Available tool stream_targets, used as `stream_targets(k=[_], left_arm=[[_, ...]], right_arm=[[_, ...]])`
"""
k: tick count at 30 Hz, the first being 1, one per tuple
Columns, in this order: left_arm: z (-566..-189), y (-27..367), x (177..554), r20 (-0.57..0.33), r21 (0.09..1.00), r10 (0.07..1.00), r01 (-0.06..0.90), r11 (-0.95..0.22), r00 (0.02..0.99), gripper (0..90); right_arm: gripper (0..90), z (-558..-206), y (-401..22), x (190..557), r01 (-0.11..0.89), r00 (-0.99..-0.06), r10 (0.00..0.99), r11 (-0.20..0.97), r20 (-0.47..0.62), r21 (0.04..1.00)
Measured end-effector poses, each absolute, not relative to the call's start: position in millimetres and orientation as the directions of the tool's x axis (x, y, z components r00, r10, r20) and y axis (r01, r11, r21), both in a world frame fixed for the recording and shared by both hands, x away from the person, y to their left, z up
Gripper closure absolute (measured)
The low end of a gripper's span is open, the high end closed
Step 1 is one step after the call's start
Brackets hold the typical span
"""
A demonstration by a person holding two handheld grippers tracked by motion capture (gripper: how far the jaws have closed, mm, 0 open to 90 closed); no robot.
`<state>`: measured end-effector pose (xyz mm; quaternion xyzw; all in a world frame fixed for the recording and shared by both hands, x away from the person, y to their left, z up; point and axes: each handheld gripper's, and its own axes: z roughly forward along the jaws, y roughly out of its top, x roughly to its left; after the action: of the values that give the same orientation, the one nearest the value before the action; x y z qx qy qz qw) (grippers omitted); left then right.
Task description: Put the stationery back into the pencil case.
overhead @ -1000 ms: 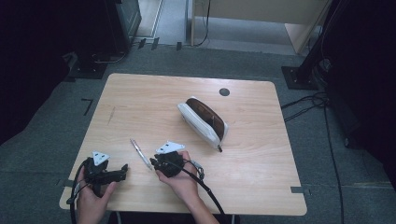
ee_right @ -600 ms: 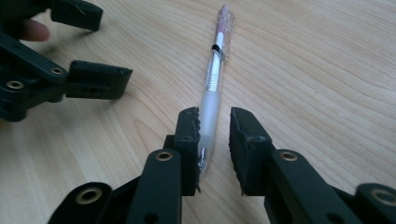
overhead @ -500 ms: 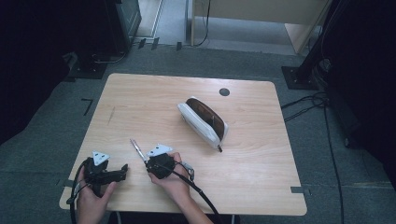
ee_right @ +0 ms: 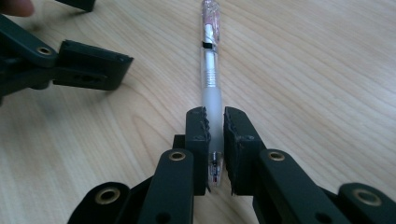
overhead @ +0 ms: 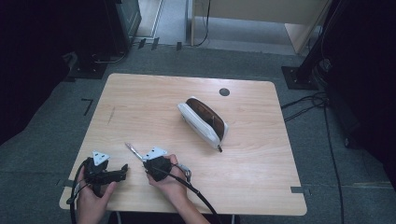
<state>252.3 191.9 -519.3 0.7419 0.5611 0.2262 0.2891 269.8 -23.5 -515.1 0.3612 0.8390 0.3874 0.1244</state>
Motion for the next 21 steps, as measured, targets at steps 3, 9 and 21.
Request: stream_targets(k=[3, 9, 21], left_arm=[[-519, 192, 252, 0.011, 0.683, 0.963, 0.702, -0.203, 0.268, 0.0], [-519, 192, 252, 0.011, 0.683, 0.963, 0.702, -0.203, 0.268, 0.0], [-519, 192, 252, 0.011, 0.683, 0.963, 0.702, -0.203, 0.268, 0.0]], right_arm=[[81.4, -513, -32, 270, 0.511, -0.698, 0.712, 0.422, 0.076, 0.749], [81.4, -509, -59, 268, 0.518, -0.681, 0.730, 0.419, 0.063, 0.746], [79.5, -517, -90, 259, 0.540, -0.653, 0.754, 0.398, 0.071, 0.742]])
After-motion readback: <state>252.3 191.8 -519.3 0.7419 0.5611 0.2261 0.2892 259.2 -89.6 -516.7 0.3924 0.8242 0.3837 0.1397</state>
